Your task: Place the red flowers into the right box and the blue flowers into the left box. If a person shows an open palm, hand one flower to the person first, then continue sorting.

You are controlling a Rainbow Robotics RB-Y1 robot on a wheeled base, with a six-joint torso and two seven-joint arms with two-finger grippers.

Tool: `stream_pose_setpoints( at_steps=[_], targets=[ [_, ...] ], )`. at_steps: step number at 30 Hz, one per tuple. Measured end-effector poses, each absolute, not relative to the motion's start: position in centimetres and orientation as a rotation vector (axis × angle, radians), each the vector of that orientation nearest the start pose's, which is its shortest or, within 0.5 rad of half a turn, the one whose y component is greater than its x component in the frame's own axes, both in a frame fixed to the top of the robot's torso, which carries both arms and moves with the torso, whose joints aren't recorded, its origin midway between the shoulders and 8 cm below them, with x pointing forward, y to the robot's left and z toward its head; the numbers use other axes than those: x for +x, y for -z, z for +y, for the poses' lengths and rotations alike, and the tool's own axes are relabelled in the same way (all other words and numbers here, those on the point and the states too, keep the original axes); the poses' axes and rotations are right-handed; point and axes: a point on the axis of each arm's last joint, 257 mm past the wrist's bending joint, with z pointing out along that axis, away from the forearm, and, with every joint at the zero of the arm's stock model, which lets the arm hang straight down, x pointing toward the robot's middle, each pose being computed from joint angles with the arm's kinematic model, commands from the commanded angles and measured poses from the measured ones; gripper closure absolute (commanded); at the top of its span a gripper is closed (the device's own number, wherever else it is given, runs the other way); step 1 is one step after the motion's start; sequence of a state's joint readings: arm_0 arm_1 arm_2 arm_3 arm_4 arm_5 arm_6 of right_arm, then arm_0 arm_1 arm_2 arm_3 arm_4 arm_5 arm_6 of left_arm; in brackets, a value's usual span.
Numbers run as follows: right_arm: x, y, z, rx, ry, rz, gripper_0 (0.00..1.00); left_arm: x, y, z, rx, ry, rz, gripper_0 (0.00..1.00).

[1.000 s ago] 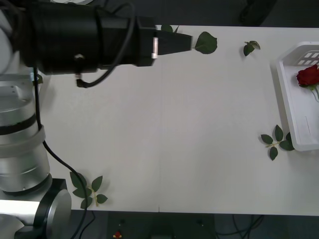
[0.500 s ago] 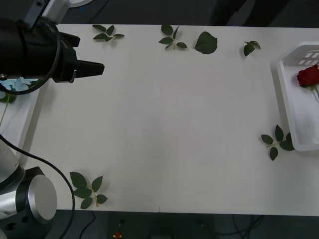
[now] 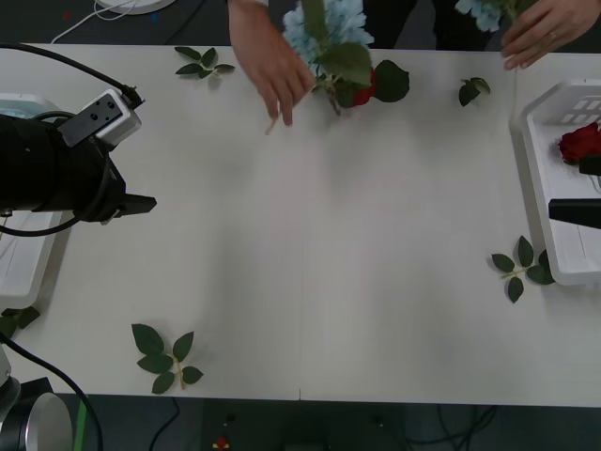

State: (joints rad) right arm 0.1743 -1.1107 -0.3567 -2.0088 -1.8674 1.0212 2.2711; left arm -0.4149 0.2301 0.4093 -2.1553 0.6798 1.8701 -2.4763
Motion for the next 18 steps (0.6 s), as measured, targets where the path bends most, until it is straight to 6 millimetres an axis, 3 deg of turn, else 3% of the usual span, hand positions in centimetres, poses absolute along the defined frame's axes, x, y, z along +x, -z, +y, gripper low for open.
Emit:
stream_pose_setpoints(
  at_steps=[6,18],
  targets=[
    [35.7,9.0,-24.3,-1.048,-0.607,1.808,0.00,45.5,12.0,22.6,1.165,-0.016,1.987,0.00],
    [31.9,8.8,-21.6,-1.299,-0.663,1.598,0.00,45.5,12.0,22.6,1.164,-0.016,1.987,0.00]
  ],
)
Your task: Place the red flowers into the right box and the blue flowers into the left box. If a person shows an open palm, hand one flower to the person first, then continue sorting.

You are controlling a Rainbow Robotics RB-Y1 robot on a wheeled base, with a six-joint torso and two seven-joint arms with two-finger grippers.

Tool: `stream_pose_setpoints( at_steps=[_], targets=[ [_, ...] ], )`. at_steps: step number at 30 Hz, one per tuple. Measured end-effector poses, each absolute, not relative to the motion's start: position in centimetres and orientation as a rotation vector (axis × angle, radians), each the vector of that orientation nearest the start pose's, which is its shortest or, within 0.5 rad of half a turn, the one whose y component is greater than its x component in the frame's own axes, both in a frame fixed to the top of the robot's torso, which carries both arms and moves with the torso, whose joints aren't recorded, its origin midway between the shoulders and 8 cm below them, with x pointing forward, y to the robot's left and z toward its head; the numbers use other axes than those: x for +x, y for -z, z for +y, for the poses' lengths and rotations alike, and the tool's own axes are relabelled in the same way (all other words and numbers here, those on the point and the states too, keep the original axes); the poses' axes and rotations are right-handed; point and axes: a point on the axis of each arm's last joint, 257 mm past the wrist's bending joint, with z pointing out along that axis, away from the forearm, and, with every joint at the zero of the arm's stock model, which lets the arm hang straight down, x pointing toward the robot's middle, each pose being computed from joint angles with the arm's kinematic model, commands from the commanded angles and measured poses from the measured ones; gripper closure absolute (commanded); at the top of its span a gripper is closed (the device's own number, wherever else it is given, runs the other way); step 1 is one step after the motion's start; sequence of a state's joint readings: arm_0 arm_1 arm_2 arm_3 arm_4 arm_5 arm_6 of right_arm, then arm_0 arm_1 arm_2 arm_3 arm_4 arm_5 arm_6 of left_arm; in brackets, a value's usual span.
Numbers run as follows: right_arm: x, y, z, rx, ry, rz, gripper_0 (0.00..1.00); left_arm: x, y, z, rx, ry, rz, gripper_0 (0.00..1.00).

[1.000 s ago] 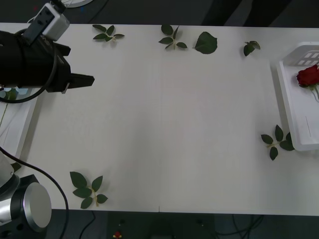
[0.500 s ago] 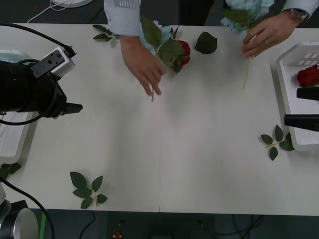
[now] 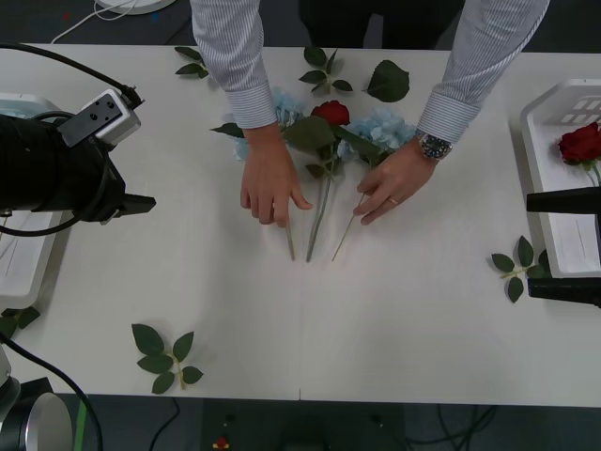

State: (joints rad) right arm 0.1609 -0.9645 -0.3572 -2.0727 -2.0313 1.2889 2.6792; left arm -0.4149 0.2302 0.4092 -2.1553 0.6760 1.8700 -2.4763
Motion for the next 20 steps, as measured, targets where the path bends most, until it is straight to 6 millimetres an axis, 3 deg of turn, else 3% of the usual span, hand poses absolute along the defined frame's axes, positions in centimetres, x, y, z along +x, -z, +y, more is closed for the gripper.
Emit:
stream_pose_setpoints(
  at_steps=[10,20],
  targets=[
    [31.1,8.9,-20.3,-1.288,-0.743,1.580,0.00,45.5,12.0,22.6,1.164,-0.016,1.987,0.00],
    [31.1,8.9,-20.2,-1.289,-0.745,1.579,0.00,45.5,12.0,22.6,1.164,-0.016,1.987,0.00]
  ],
)
